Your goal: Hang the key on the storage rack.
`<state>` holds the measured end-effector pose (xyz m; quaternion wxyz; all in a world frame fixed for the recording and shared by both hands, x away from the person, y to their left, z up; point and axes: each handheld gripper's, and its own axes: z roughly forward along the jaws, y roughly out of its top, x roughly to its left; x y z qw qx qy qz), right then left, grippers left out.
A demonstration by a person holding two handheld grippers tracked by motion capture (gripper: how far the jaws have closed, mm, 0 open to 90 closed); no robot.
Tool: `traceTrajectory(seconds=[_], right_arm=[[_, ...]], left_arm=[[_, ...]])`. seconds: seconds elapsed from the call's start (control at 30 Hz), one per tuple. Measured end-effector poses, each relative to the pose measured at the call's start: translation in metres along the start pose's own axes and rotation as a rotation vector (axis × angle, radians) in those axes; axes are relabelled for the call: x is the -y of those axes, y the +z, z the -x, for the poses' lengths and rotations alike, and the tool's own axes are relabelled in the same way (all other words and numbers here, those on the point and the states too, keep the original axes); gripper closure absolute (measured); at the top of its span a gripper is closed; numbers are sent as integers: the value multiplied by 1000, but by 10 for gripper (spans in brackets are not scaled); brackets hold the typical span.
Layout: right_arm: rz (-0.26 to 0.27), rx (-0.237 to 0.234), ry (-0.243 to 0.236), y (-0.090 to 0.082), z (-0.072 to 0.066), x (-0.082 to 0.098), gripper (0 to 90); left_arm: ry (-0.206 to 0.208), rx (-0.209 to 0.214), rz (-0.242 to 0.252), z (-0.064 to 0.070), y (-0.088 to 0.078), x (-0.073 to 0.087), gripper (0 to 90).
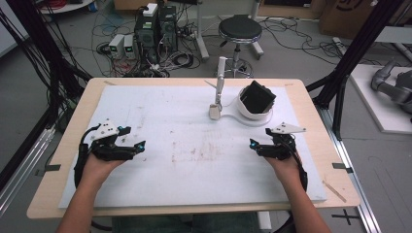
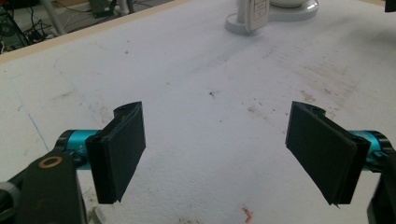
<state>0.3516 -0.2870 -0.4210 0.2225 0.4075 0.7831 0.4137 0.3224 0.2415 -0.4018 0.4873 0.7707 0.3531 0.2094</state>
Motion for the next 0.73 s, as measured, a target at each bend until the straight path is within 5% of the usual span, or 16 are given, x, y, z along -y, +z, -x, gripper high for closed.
traceTrajectory(seconds=[0.73], right_arm=[[-8,-2,0,0,-1,0,205]], left_arm=[[-23,1,-38,-3,4,5,199]])
